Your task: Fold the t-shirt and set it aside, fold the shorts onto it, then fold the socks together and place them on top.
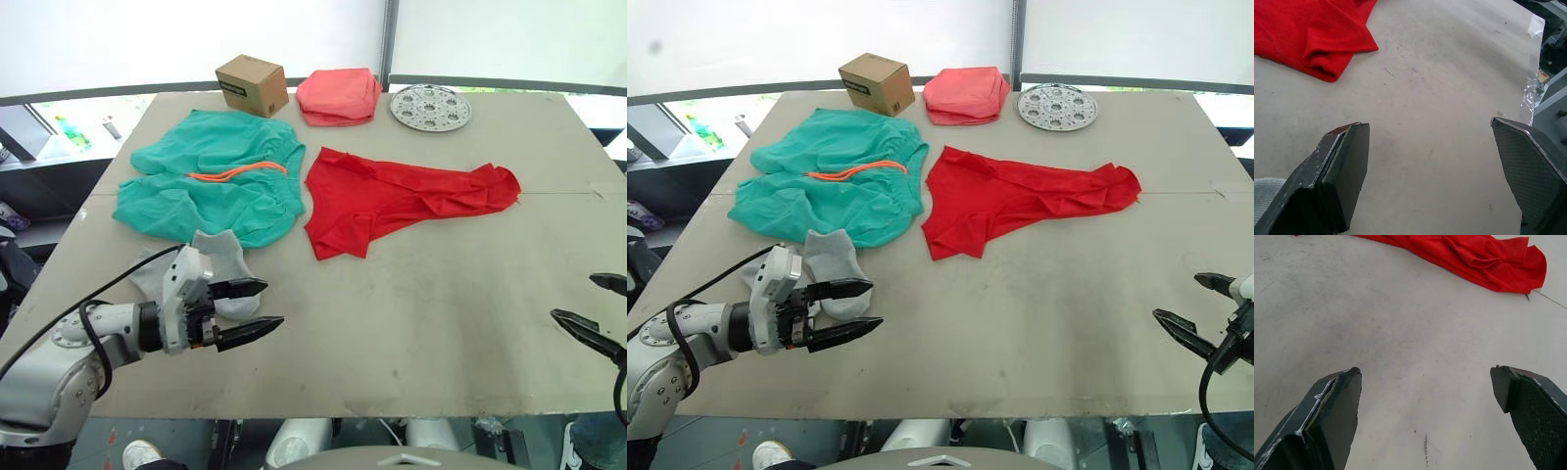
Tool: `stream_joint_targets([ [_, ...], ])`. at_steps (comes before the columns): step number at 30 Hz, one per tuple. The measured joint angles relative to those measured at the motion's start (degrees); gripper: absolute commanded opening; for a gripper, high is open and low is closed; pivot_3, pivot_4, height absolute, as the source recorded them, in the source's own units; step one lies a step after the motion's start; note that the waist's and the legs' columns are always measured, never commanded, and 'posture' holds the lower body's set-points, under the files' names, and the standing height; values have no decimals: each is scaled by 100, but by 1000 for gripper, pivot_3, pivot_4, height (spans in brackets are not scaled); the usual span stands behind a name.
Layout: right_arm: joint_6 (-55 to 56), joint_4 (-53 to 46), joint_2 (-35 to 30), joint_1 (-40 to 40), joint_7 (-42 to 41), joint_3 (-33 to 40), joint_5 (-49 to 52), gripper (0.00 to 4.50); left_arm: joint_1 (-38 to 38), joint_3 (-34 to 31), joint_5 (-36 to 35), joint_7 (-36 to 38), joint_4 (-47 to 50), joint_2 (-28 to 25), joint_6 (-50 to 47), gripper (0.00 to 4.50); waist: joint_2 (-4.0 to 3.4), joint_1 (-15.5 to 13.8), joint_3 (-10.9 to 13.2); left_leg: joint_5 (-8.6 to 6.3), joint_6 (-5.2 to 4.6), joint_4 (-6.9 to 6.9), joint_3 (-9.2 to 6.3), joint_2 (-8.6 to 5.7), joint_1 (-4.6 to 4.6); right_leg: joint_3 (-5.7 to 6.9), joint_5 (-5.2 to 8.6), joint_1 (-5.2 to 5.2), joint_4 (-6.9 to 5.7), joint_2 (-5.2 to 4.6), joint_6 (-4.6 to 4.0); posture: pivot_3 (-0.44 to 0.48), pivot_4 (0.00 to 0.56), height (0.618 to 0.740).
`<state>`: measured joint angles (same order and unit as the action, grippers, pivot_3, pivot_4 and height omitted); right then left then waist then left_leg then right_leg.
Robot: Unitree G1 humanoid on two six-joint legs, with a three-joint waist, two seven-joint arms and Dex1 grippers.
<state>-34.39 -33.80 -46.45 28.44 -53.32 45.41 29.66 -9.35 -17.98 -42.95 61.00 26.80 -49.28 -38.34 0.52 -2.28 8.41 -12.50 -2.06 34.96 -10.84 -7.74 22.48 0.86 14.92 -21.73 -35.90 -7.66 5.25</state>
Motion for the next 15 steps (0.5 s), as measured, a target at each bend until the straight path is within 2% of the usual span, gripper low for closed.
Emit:
stream_joint_targets([
  [2,0,3,26,-13,19,4,5,4500,89,41,10,-64,-12,40,1,4259,0,-1,0,0,0,0,1,1,-1,-1,0,0,0,0,0,0,150,740],
  [5,12,-89,186,-265,161,-45,136,4500,775,358,197,-612,-43,519,148,4259,0,-25,1,1,0,6,3,0,2,-2,-7,1,0,2,1,0,150,740],
  [7,25,-174,203,-340,200,-97,216,4500,931,500,302,-787,-46,621,242,4259,6,-20,-2,1,0,7,4,1,1,-2,-18,1,1,3,1,0,150,740],
  [8,38,-246,351,-426,289,-138,288,4500,1172,708,502,-1029,-60,710,213,4259,14,-16,-6,1,0,7,5,3,0,-1,-28,1,1,5,-14,0,150,740],
  [11,126,-905,620,-646,353,-672,796,4500,2239,1662,1170,-1437,-300,965,200,4259,10,-27,-2,2,0,9,7,3,3,-1,-42,3,0,11,16,0,150,740],
  [14,167,-1530,604,-617,303,-1126,1144,4500,2929,2556,2186,-1572,-945,1212,871,4259,18,-17,-5,2,0,10,20,4,2,-7,-51,3,5,42,15,0,150,740],
  [15,166,-1570,600,-625,303,-1170,1172,4500,2993,2672,2316,-1571,-1053,1245,967,4259,20,-5,-5,3,-1,11,26,4,2,-12,-53,1,8,43,15,0,150,740],
])
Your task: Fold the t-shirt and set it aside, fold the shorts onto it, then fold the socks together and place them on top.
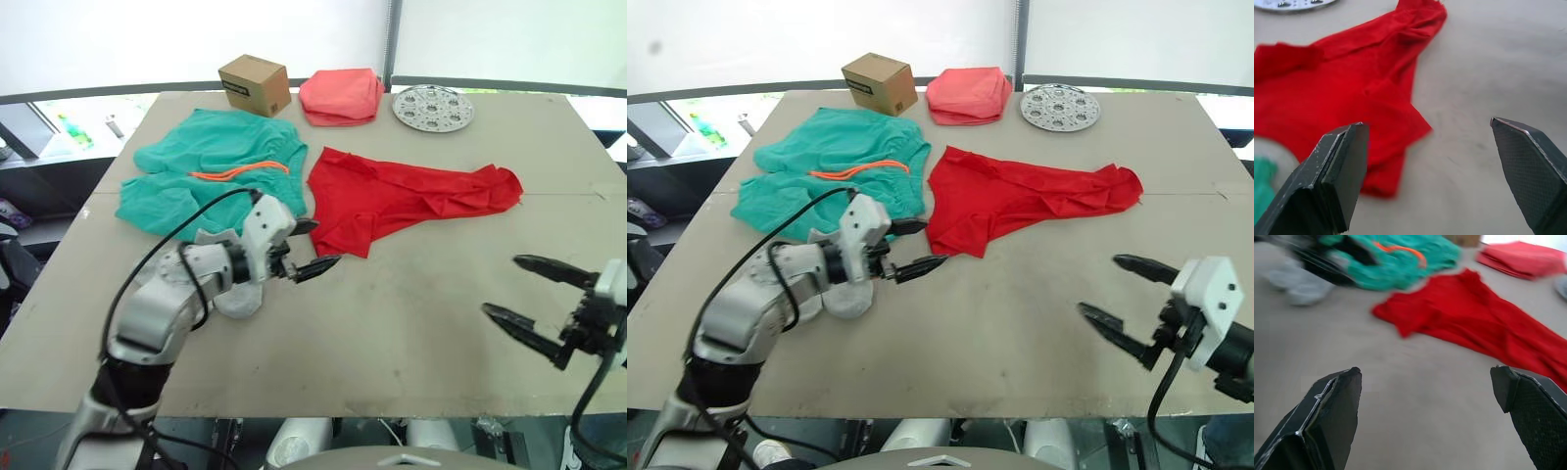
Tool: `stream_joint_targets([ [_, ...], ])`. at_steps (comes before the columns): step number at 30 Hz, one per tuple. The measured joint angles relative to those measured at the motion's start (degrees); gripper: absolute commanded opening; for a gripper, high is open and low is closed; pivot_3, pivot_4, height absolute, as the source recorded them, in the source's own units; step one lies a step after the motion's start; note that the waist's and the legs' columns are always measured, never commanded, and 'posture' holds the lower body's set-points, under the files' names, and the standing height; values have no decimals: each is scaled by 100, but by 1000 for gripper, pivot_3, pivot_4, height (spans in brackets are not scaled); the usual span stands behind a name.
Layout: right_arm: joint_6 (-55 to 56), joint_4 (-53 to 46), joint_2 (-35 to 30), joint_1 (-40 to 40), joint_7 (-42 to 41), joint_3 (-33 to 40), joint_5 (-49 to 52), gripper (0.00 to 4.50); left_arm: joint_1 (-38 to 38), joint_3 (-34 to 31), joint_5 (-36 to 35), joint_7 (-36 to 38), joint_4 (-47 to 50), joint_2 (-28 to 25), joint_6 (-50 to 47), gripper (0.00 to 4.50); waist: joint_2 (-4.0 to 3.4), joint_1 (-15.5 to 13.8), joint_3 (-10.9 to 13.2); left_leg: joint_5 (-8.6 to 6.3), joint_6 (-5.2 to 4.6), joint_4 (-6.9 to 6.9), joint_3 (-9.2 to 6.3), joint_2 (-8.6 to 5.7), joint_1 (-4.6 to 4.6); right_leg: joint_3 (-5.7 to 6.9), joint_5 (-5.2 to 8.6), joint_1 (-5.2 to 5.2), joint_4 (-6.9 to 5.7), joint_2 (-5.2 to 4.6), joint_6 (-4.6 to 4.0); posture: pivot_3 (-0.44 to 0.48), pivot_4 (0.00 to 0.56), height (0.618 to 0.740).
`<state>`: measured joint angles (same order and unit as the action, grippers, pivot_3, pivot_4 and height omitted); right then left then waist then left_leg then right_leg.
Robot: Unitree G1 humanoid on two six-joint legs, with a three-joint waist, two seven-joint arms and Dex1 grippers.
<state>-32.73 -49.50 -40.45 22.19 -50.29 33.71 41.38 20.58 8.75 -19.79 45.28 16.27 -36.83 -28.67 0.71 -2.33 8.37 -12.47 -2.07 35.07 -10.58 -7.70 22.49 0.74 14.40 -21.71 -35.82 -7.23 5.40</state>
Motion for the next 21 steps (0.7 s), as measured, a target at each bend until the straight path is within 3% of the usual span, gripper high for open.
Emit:
stream_joint_targets([
  [4,-7,-178,-60,-60,205,-247,146,4500,506,746,1059,82,-1109,178,1124,4259,12,13,6,2,-4,0,7,3,-1,-10,-3,-5,2,4,1,0,150,740],
  [14,58,-309,-85,10,579,-572,133,4500,1309,1219,2180,94,-3238,813,2639,4259,19,-17,8,14,-23,10,-3,3,3,-3,-10,-4,-2,10,19,0,150,740],
  [21,177,-370,-73,221,736,-566,60,4500,1637,1366,2825,-75,-3889,878,3838,4259,19,-6,7,15,-24,13,-4,3,1,-4,-13,-3,-3,10,28,0,150,740],
])
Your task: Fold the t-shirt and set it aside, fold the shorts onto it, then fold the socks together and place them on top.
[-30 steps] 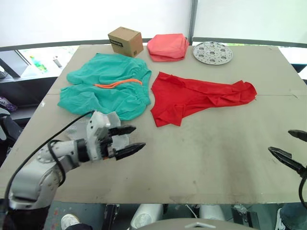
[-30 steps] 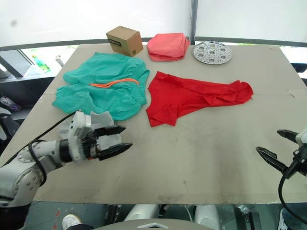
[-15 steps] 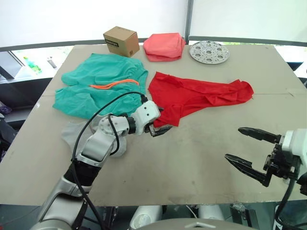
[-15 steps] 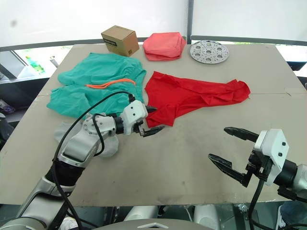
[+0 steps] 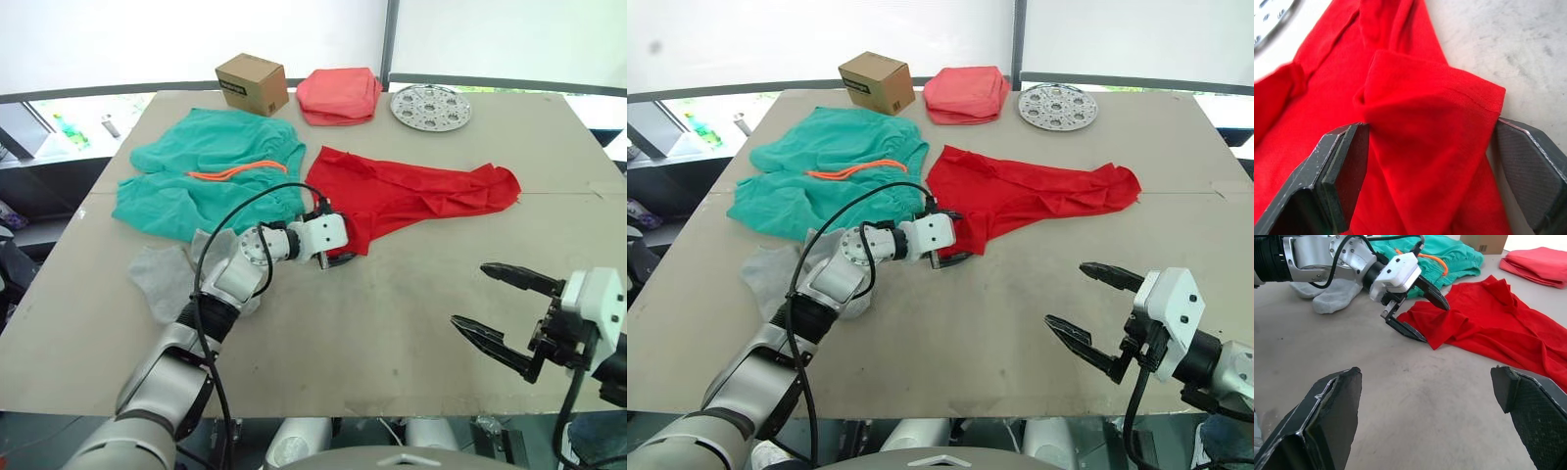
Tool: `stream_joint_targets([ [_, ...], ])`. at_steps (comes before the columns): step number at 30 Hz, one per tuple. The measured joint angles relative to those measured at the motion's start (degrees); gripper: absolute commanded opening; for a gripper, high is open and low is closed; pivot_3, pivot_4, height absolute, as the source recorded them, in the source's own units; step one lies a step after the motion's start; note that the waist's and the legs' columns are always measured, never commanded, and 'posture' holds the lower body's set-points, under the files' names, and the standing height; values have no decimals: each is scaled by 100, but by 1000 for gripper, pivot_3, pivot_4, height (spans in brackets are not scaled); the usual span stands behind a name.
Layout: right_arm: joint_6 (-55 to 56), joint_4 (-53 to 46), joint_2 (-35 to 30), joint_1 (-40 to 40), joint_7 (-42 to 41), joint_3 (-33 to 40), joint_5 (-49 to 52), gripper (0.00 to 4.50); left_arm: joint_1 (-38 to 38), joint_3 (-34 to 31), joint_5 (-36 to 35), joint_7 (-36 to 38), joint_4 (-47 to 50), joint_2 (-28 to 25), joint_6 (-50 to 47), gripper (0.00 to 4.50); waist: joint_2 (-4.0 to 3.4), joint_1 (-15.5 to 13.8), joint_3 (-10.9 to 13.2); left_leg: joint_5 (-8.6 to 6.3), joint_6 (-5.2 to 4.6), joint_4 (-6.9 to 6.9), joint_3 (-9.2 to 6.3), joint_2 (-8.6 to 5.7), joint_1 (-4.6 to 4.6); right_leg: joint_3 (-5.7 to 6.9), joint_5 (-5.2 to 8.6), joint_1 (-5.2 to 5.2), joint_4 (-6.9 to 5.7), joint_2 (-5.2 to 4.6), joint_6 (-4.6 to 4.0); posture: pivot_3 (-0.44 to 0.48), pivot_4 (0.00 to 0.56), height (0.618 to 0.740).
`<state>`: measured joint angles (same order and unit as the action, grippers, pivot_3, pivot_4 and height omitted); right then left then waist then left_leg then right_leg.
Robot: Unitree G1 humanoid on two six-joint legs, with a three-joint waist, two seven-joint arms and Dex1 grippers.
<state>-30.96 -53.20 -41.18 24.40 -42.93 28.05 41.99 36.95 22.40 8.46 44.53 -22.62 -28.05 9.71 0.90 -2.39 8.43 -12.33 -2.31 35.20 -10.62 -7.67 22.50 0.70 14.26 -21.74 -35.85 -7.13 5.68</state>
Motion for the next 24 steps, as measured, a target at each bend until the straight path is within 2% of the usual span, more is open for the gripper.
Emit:
stream_joint_targets([
  [6,72,-28,5,33,171,-16,-108,4500,157,-56,341,-492,-560,184,672,4259,1,-12,1,1,-2,13,-2,0,-1,1,-11,1,-1,4,31,0,150,740],
  [10,119,-32,25,44,255,-59,-135,4500,167,-222,382,-740,-603,199,1001,4259,1,12,1,1,-2,15,-1,0,-1,-1,-12,1,-1,5,33,0,150,740],
  [19,149,-33,54,14,362,-294,-312,4500,94,-329,241,-540,-614,354,888,4259,1,14,0,2,-2,17,-1,-1,-1,-2,-15,1,-2,9,29,0,150,740],
  [22,163,-33,54,15,372,-295,-337,4500,-4,-400,107,-439,-598,397,701,3558,0,19,0,2,-2,17,-1,0,-2,-3,-14,2,-3,11,32,0,150,740],
  [24,163,-33,55,28,399,-296,-349,4500,-105,-446,17,-368,-569,443,576,2752,0,25,0,2,-2,17,-1,0,-2,-4,-16,2,-4,11,29,0,150,740],
])
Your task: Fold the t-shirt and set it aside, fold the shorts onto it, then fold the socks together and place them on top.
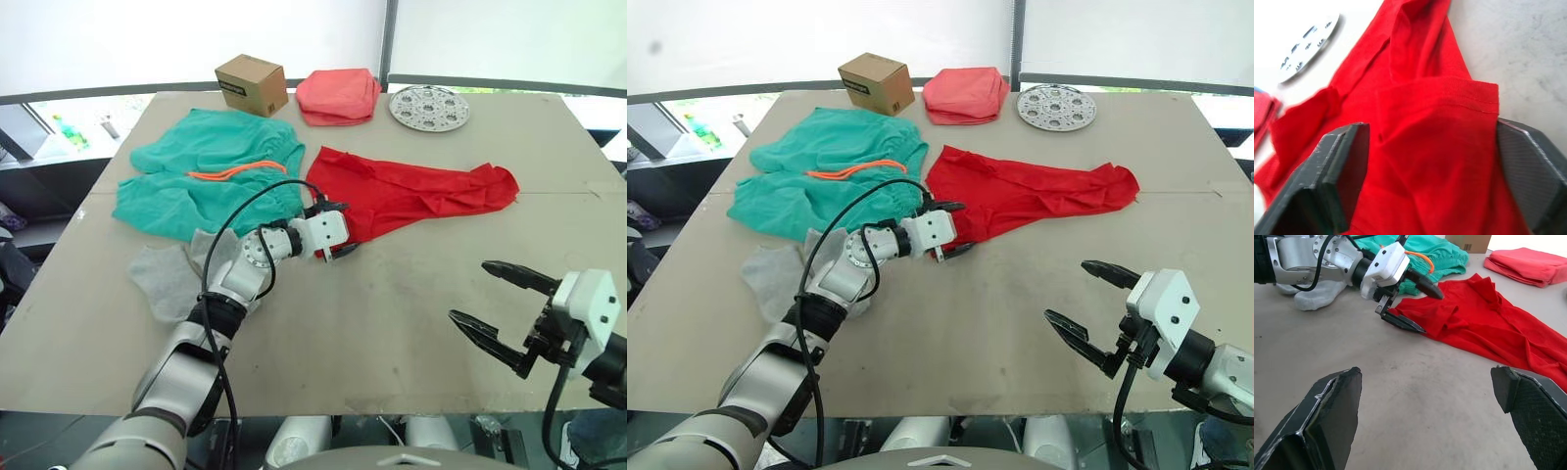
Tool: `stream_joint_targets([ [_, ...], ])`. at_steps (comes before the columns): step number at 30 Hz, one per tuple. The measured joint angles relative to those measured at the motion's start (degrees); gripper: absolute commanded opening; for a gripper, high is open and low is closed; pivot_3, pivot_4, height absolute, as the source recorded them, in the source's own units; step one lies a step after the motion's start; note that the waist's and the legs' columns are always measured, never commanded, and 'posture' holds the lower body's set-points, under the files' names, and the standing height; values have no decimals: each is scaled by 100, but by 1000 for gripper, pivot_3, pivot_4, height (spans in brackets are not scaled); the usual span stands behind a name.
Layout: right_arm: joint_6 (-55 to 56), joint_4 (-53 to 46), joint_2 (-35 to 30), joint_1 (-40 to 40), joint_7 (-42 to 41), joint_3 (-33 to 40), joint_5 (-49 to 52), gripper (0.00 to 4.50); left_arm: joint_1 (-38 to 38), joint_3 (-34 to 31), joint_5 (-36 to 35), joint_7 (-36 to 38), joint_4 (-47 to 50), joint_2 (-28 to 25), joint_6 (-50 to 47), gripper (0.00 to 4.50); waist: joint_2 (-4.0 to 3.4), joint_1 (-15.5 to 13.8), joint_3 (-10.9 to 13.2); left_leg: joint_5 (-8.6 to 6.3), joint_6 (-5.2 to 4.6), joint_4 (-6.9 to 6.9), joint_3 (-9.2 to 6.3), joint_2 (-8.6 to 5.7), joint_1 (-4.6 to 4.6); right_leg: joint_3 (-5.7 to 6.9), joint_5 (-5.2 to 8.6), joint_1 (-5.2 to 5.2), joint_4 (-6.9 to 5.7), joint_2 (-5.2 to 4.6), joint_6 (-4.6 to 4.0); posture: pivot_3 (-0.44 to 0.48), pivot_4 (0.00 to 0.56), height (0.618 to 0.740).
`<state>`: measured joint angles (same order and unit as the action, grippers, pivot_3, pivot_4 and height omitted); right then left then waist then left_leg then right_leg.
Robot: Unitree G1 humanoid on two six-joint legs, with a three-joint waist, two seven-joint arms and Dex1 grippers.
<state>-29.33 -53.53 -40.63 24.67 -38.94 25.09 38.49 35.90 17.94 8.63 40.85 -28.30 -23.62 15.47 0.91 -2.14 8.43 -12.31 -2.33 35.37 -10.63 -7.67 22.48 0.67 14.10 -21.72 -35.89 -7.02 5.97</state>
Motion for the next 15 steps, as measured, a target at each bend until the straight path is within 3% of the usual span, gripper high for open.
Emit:
stream_joint_targets([
  [6,-1,0,2,-28,77,-119,-12,4500,-346,-181,-353,279,342,-40,6,332,0,-3,0,0,0,2,-1,1,0,-1,-12,0,0,0,-19,0,150,740],
  [7,-1,3,1,-57,93,-170,-24,4500,-385,-204,-407,335,370,-53,5,127,0,-2,0,0,0,2,0,1,-1,-1,-12,0,0,0,-19,0,150,740],
  [15,-566,141,63,-1073,990,-735,-80,4500,-639,-466,-1159,1154,895,-250,-93,127,0,30,-4,0,0,4,4,3,-4,-4,-14,-1,0,1,-24,0,150,740],
])
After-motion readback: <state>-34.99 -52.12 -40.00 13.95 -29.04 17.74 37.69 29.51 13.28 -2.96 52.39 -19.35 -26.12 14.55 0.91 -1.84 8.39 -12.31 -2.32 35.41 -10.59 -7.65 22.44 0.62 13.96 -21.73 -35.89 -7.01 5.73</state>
